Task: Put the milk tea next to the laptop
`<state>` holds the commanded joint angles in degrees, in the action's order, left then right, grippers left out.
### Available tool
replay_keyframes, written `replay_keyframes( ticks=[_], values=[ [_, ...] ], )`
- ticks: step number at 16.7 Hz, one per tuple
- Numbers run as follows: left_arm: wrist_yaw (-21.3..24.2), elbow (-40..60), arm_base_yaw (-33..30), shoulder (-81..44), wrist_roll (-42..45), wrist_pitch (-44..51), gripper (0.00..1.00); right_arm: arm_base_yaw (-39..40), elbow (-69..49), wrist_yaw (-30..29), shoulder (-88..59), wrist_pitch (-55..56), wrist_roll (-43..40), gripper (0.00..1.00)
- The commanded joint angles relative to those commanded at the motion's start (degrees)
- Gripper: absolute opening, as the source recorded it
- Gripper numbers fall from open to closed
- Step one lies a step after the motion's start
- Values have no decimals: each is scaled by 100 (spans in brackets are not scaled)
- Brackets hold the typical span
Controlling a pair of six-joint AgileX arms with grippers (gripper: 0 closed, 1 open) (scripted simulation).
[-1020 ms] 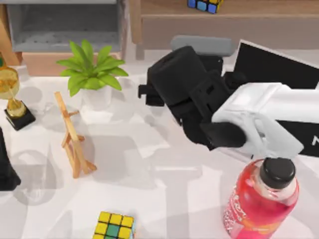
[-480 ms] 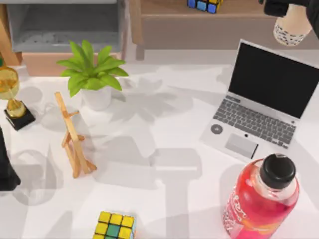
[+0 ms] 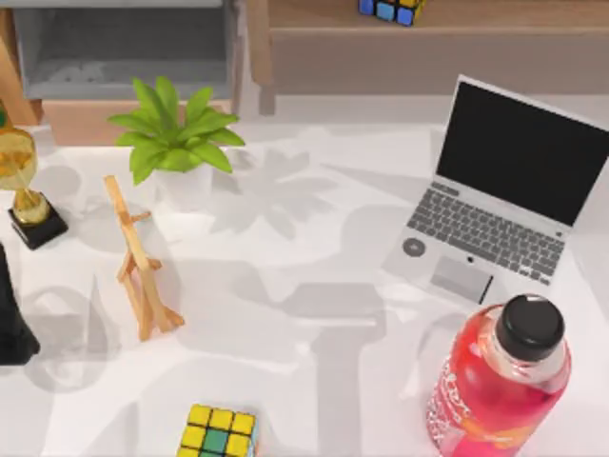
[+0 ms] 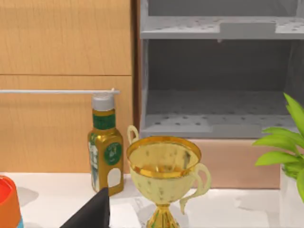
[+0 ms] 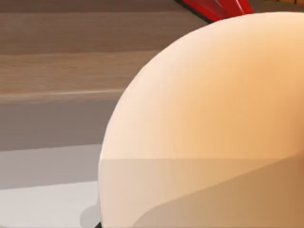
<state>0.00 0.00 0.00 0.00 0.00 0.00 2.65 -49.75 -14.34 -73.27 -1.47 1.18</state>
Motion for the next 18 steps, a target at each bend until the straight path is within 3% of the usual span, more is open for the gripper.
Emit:
replay_keyframes(
  ticks=[7,18],
  values=[
    [0,0,0,0,0,0,100,-746,1167,1631,16,279,-353,0],
    [0,0,0,0,0,0,100,-763,1233,1717,-109,462,-327,0]
  ],
)
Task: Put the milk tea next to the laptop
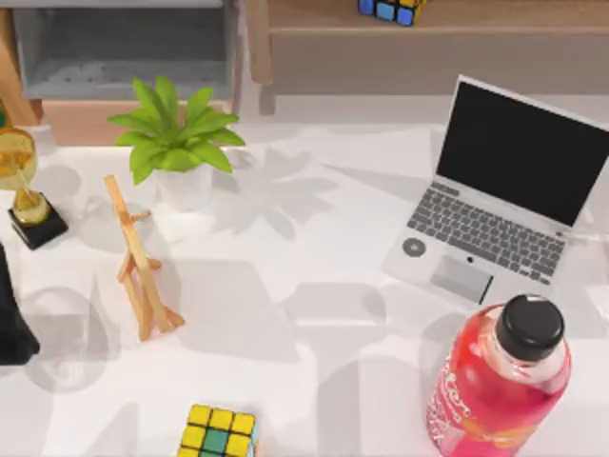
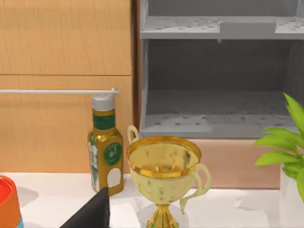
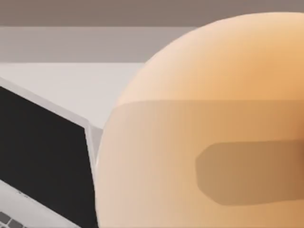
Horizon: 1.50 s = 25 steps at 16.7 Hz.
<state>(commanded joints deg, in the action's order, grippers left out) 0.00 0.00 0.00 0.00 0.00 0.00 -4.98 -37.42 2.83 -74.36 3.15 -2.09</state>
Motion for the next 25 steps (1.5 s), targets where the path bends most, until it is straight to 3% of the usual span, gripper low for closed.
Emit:
replay_keyframes(
  ticks=[19,25],
  values=[
    [0,0,0,0,0,0,100,-4,486,-3,-269,712,-23,0],
    [0,0,0,0,0,0,100,-4,486,-3,-269,712,-23,45]
  ],
)
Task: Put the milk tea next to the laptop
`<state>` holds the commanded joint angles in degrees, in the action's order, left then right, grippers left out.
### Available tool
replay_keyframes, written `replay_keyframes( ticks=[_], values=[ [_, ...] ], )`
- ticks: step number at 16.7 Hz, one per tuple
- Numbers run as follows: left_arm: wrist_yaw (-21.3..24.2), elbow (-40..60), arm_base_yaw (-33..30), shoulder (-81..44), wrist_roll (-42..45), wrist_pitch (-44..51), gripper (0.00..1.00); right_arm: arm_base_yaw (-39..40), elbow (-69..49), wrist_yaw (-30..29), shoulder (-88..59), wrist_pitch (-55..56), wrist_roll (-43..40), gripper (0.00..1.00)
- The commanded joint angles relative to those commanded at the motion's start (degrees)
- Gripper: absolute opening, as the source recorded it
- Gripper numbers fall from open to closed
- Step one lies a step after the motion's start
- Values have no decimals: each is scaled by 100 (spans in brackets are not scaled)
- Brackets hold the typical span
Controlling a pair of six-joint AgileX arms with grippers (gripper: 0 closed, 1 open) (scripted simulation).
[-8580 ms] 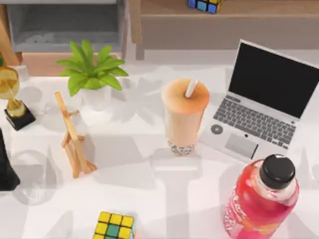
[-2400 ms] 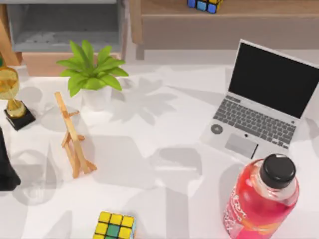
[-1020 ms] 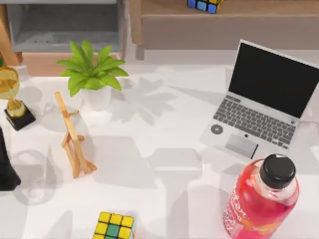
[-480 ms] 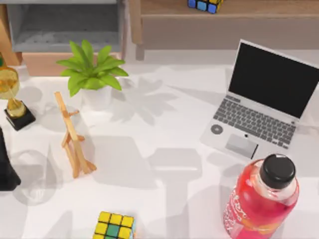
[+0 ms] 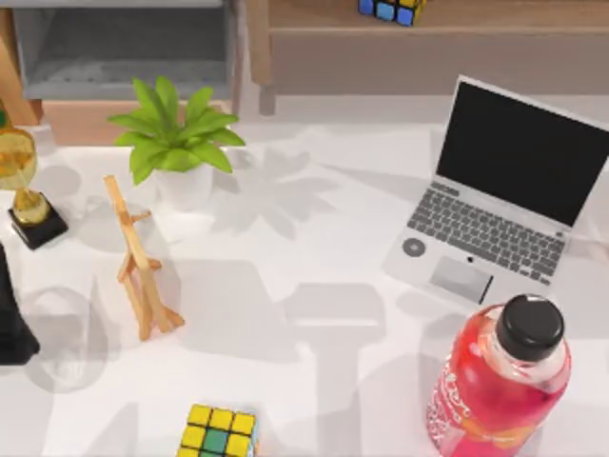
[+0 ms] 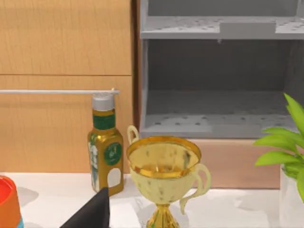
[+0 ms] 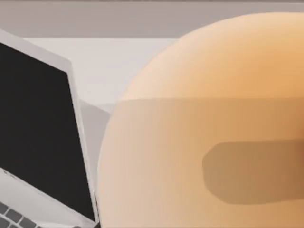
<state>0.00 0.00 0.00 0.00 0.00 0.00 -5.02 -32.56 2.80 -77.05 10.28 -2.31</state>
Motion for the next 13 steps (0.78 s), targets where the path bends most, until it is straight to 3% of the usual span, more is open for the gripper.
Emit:
replay_keyframes(
  ticks=[7,13],
  values=[
    [0,0,0,0,0,0,100,0,0,0,0,0,0,98],
    [0,0,0,0,0,0,100,0,0,0,0,0,0,100]
  ],
)
